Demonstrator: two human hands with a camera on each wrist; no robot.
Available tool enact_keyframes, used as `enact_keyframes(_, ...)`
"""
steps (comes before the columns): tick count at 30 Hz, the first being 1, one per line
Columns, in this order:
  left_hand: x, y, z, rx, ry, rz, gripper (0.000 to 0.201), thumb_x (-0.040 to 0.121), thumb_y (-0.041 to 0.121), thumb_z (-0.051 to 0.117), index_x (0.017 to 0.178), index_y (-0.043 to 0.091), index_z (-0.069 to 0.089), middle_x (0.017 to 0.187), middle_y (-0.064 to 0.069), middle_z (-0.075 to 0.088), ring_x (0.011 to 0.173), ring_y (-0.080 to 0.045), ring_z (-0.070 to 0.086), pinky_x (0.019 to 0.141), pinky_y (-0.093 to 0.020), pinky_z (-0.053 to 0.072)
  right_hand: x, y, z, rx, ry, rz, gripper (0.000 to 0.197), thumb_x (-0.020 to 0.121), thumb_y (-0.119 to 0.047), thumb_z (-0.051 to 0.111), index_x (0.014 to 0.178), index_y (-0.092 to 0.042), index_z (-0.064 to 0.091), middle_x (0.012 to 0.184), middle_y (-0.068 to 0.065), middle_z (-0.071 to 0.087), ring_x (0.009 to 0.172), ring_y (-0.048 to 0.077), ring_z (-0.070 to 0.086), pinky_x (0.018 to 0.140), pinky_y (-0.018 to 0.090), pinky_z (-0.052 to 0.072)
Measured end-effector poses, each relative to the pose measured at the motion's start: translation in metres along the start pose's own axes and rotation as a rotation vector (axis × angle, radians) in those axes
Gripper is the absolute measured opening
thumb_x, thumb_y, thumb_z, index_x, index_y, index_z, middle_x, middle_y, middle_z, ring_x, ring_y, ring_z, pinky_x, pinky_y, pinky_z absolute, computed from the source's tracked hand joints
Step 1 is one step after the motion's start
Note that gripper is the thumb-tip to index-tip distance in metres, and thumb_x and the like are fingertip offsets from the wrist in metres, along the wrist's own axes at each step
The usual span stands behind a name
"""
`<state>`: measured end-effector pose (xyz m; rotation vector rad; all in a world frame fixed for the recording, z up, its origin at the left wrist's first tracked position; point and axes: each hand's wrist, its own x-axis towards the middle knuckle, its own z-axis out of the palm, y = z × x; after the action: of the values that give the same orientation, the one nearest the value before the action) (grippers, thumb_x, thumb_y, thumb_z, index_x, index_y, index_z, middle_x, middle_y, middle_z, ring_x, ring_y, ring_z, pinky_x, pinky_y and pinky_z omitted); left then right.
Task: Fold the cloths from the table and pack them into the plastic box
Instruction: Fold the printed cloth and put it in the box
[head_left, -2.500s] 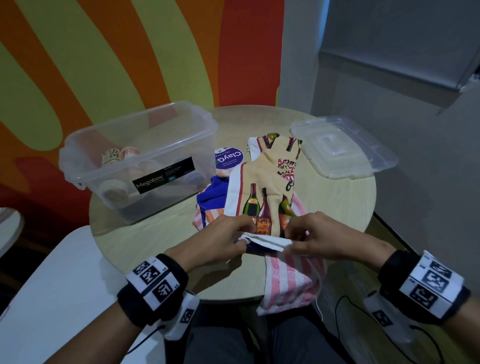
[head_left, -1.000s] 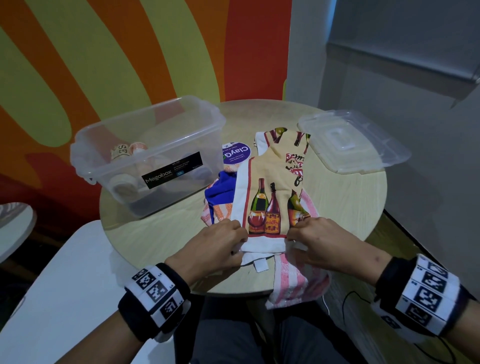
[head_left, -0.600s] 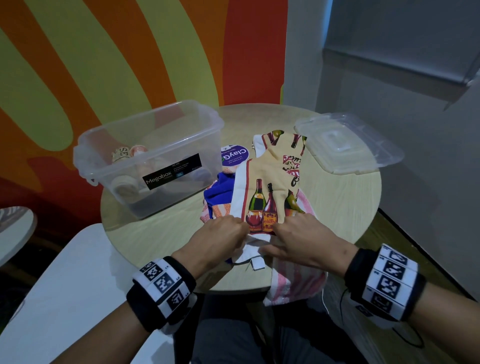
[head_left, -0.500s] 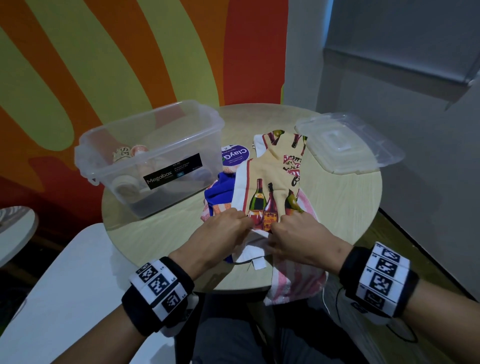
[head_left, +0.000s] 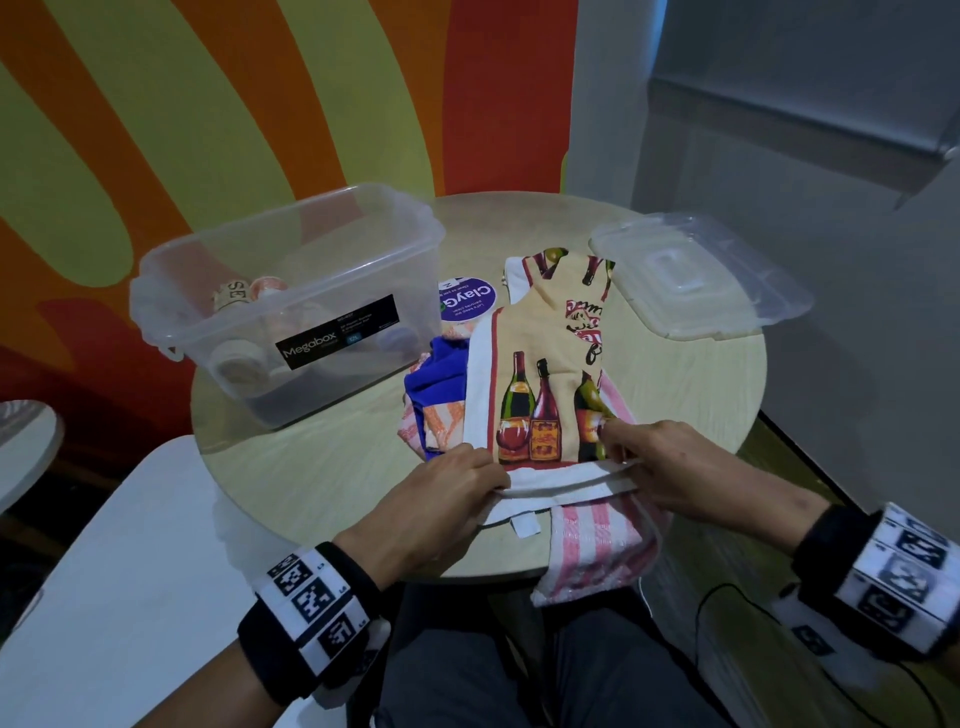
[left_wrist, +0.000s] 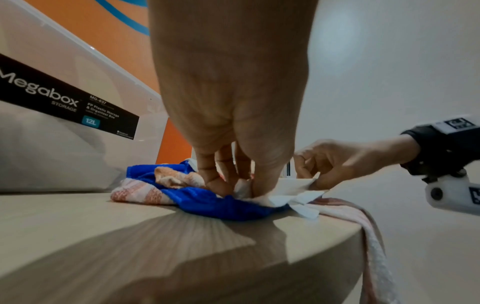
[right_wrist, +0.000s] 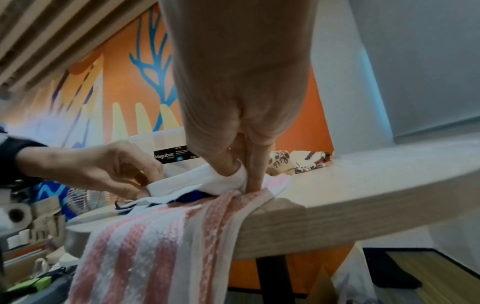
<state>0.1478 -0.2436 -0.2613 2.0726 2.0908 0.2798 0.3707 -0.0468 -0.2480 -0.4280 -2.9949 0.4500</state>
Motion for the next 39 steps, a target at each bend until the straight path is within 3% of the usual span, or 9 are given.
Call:
enact_keyframes(3,0.004,0.002,-0.004,-0.048,0.07,0.013,0.018,0.105,0.031,0.051,0.114,0.024,0.065,0.11,0.006,0.064,0.1,-0.011,0.053,0.086,-0.035,0.052,-0.003,0.003,0.004,0.042,0.063,0.02,0.023,0.094,-0.011,0.063,0.089,-0.024,0.044,0.069,-0.006,0.054,0.057,0.017,0.052,0.052,0.04,0.043)
enact_keyframes(6,0.007,0.015,-0.012,-0.14,0.169,0.05,0.005,0.103,0.025,0.054,0.107,0.025,0.057,0.102,0.009,0.06,0.093,-0.009,0.05,0.078,-0.026,0.047,-0.003,0.0,0.011,0.014,0.114,0.03,0.024,0.093,-0.005,0.057,0.084,-0.02,0.041,0.061,-0.004,0.047,0.05,0.021,0.044,0.049,0.034,0.031)
enact_keyframes(9,0.006,0.022,-0.008,-0.036,0.057,0.101,0.011,0.102,0.022,0.055,0.101,0.028,0.045,0.103,0.01,0.051,0.092,-0.011,0.045,0.075,-0.03,0.046,-0.003,0.0,0.011,0.015,0.08,0.01,0.032,0.081,0.008,0.058,0.078,-0.021,0.045,0.063,-0.006,0.048,0.051,0.02,0.043,0.049,0.027,0.026)
enact_keyframes(15,-0.003,0.009,0.003,0.073,-0.022,0.033,0.011,0.102,0.018,0.054,0.104,0.022,0.063,0.111,0.006,0.055,0.098,-0.014,0.047,0.081,-0.037,0.051,-0.003,0.008,0.002,0.033,-0.069,-0.028,0.027,0.086,-0.003,0.066,0.098,-0.025,0.078,0.088,-0.01,0.059,0.076,0.012,0.057,0.063,0.029,0.044)
enact_keyframes(19,-0.004,0.007,0.003,0.058,-0.06,-0.005,0.04,0.101,0.056,0.045,0.109,0.022,0.063,0.111,0.008,0.053,0.102,-0.009,0.048,0.082,-0.032,0.05,-0.007,0.007,-0.008,0.095,-0.109,-0.069,0.014,0.095,-0.018,0.063,0.102,-0.021,0.076,0.092,-0.011,0.06,0.08,0.004,0.057,0.068,0.024,0.046)
enact_keyframes(22,-0.007,0.01,0.003,0.128,-0.044,0.004,0.032,0.1,0.045,0.05,0.114,0.019,0.064,0.115,0.004,0.056,0.106,-0.013,0.051,0.082,-0.033,0.052,-0.012,0.004,-0.013,0.056,-0.172,-0.086,0.019,0.096,-0.036,0.064,0.097,-0.018,0.07,0.093,-0.01,0.056,0.083,0.006,0.055,0.072,0.027,0.046)
enact_keyframes(27,-0.009,0.007,-0.006,0.101,0.057,0.082,0.028,0.102,0.03,0.045,0.107,0.019,0.071,0.109,0.001,0.065,0.099,-0.017,0.059,0.08,-0.034,0.055,-0.023,0.005,-0.013,-0.012,-0.049,-0.142,0.006,0.093,-0.02,0.064,0.093,-0.016,0.069,0.096,-0.006,0.061,0.088,0.01,0.059,0.073,0.033,0.052)
enact_keyframes(33,-0.017,0.001,-0.027,0.057,0.053,0.18,0.034,0.095,0.037,0.046,0.1,0.024,0.076,0.102,0.006,0.072,0.096,-0.013,0.062,0.079,-0.033,0.055,-0.037,-0.004,-0.012,0.099,0.002,-0.222,0.021,0.089,-0.03,0.072,0.076,-0.019,0.059,0.11,-0.009,0.061,0.105,0.006,0.056,0.081,0.024,0.051)
enact_keyframes(39,-0.017,-0.003,-0.013,0.071,-0.048,0.2,0.034,0.099,0.037,0.042,0.098,0.023,0.073,0.099,0.006,0.07,0.094,-0.012,0.062,0.088,-0.032,0.052,-0.036,-0.008,0.025,0.266,0.041,-0.079,0.025,0.087,-0.003,0.07,0.098,-0.022,0.057,0.09,-0.016,0.063,0.083,0.004,0.063,0.065,0.027,0.052)
